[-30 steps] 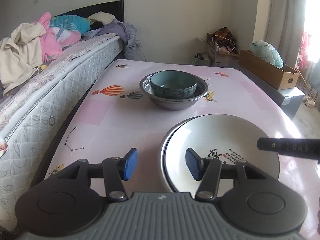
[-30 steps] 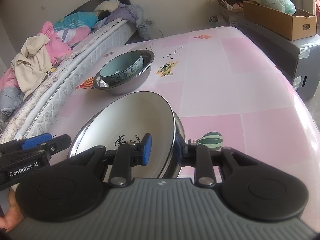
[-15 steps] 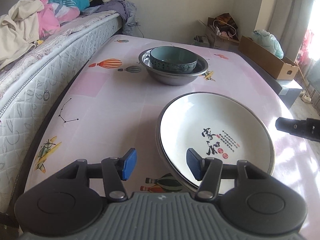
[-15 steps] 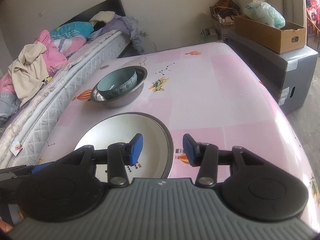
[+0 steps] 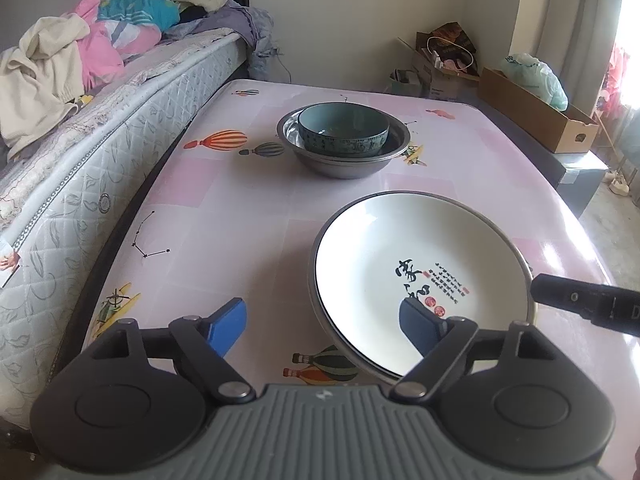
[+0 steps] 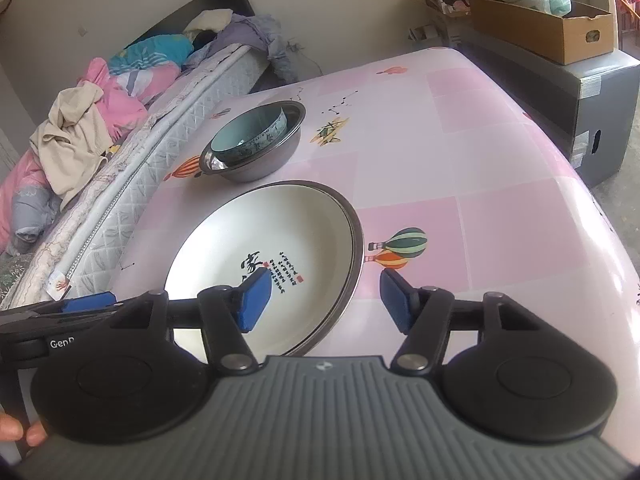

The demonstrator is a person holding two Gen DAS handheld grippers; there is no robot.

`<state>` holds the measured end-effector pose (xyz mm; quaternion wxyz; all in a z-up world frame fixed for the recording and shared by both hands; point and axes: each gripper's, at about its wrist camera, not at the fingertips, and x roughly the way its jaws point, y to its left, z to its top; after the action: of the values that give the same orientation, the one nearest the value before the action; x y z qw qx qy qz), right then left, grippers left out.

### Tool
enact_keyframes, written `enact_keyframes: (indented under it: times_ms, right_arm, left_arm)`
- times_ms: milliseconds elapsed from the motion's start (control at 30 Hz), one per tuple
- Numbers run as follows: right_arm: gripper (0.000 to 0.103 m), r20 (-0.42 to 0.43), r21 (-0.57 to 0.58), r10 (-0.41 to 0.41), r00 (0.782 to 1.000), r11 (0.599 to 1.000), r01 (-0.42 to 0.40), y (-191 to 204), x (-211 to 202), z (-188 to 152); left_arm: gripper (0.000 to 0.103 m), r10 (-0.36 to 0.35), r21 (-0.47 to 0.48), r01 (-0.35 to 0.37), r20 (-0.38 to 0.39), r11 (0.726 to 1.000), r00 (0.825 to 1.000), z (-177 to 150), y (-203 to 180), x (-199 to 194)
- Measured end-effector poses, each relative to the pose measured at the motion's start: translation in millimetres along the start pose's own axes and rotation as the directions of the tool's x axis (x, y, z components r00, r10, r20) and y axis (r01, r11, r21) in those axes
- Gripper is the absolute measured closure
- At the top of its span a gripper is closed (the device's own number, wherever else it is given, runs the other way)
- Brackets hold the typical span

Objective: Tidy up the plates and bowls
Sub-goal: 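Grasp the steel rim holding the teal bowl with both grippers, then lift the teal bowl and its steel bowls with both grippers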

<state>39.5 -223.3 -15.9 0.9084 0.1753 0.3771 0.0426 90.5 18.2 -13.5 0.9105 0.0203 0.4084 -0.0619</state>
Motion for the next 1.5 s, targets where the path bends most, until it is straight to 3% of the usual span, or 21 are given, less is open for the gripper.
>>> enact_keyframes:
  times_ms: [600,1000,1067,1167,1500]
  right_arm:
    - [0.036,-0.003,-0.005,0.053,0.999,0.999,-0.053,3.0,0.6,14.7]
    - [0.036,0.015,-0.055,0.154,0.988,0.987,-0.153,18.8,34.6,97.3]
    - [0.036,0.017,-0.059,0.156,0.988,0.986,-0.155,16.7,49.2,117.5]
    - [0.037,0.007,-0.058,0.122,0.993,0.991,-0.121,8.8,77.6,142.2]
    - [0.063,-0.071,-0.039,0.107,0.992,0.993,-0.11,-5.8,174.2,192.2]
  left_arm:
    - [0.015,0.004,0.005,-0.004,0.019,1.0,1.0,11.4,0.1,-3.3]
    - [0.016,0.007,-0.064,0.0,0.106,0.998,0.994,71.1,39.6,44.0]
    - [0.03,0.003,-0.075,0.007,0.132,0.997,0.991,83.7,46.6,54.9]
    - [0.047,-0.002,-0.091,0.012,0.106,0.996,0.994,103.6,53.0,77.6]
    - [0.077,-0.077,-0.196,0.077,0.006,0.978,0.997,145.5,64.9,145.8]
